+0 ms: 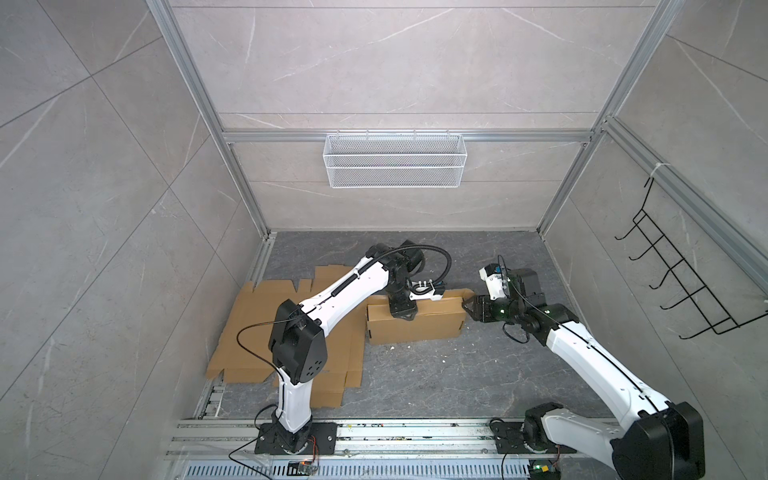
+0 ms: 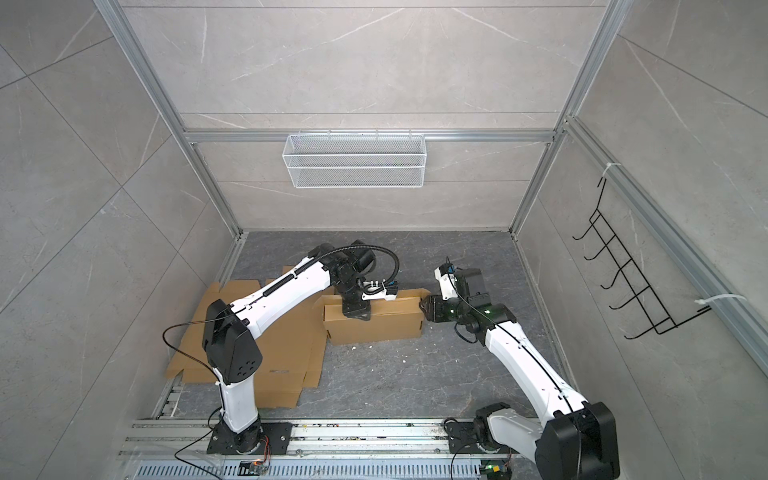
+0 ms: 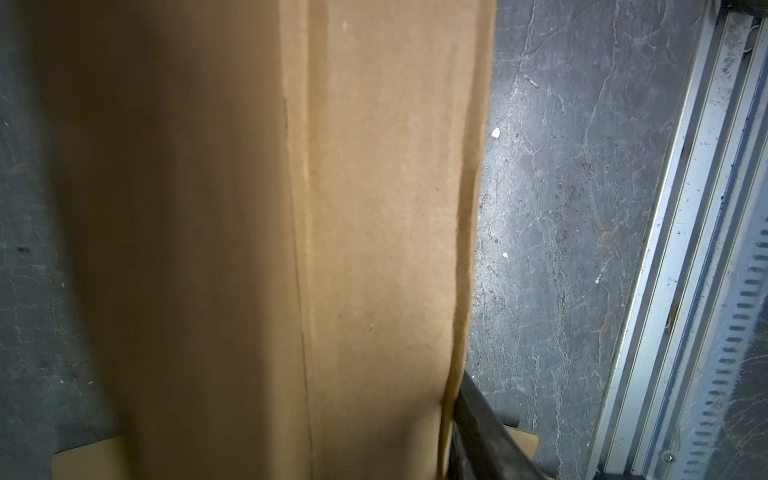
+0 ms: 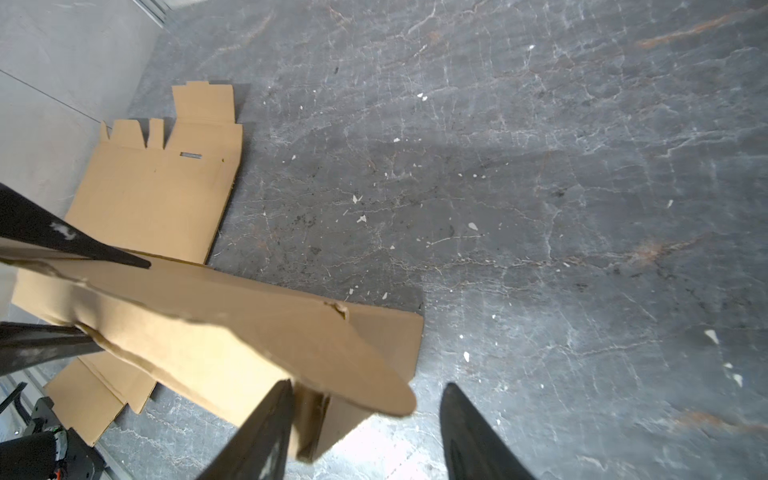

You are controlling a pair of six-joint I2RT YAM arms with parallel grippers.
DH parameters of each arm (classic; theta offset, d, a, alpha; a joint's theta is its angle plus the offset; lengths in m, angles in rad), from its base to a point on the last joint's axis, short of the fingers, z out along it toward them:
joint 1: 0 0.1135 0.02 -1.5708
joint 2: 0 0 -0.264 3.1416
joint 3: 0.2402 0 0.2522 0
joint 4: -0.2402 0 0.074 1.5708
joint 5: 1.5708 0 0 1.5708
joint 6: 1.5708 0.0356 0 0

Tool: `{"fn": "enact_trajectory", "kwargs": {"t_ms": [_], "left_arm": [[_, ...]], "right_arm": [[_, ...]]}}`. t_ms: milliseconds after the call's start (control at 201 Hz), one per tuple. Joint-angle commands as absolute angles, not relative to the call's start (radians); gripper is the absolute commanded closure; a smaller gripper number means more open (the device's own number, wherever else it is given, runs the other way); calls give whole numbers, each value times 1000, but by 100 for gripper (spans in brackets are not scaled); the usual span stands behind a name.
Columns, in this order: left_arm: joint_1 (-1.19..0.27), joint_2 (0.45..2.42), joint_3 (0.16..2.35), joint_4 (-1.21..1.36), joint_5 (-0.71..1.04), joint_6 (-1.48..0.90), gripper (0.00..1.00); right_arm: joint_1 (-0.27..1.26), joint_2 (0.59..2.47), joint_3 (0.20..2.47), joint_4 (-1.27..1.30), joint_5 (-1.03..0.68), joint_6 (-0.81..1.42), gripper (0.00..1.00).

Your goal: Fold the paper box

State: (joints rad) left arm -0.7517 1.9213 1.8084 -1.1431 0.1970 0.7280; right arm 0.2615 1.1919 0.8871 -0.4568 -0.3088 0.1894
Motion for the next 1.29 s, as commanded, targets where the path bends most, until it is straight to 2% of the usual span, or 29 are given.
{"fn": "enact_trajectory", "kwargs": {"t_ms": [0,229,393,488,557,717,1005,1289], "left_arm": [[-749,1991,1779,-1097,214,739,54],[-744,1992,1770,-1095,217,744,58],[-742,1997,1770,-1084,221,752,58],[-738,1997,1767,-1081,224,755,58],[-735,1999,1760,-1078,224,756,58],[-729,1997,1757,-1074,228,759,58],[-729,1997,1762,-1073,229,761,58],[-728,1997,1766,-1073,232,762,58]], "right_arm": [[272,1292,916,-606,-268,142,46],[284,1229,927,-559,-304,175,48],[285,1182,1034,-597,-335,130,41],[283,1144,1086,-620,-290,29,35],[284,1156,1135,-657,-271,-58,35],[289,1308,1308,-856,-244,-194,44],[310,1430,1397,-917,-208,-282,52],[320,1466,1399,-878,-231,-243,73]]}}
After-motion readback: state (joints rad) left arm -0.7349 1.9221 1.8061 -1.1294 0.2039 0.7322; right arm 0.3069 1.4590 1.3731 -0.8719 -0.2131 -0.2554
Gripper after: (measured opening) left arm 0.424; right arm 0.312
